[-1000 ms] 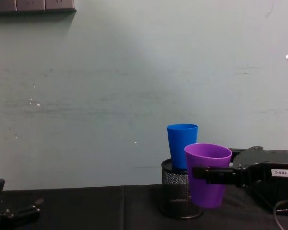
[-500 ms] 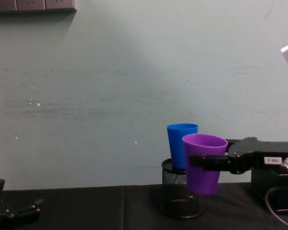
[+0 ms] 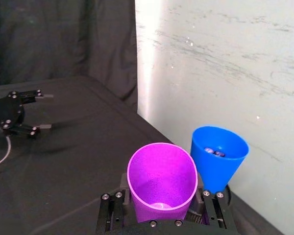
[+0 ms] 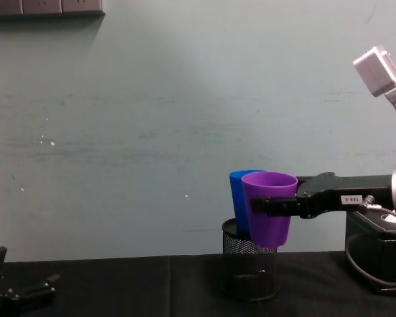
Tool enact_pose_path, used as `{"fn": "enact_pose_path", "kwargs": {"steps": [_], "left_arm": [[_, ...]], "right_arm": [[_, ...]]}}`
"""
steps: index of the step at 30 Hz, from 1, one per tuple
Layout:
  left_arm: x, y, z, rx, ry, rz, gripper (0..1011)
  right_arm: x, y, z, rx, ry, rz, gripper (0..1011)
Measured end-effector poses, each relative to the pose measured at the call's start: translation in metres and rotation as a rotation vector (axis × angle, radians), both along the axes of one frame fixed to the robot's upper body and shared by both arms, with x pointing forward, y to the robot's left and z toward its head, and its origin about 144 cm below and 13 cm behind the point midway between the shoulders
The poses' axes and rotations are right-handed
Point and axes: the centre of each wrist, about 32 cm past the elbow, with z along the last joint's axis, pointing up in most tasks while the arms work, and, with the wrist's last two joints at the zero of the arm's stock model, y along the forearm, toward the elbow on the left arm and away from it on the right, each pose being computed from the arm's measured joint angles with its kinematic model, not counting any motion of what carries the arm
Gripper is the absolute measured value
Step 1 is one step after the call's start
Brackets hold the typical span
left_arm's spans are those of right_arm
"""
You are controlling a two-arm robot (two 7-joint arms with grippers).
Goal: Pick up one cup with a gripper and tap it against the other cup.
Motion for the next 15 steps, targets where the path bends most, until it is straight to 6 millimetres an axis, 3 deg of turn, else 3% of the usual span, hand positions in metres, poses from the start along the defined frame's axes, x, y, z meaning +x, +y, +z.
{"fn": "enact_pose_path", "kwargs": {"steps": [15], "left_arm": [[0.000,0.000,0.000,0.000,0.000,0.000,1000]], "right_arm": [[0.020,0.012,0.010,-0.006,-0.023,-0.002,724]]}}
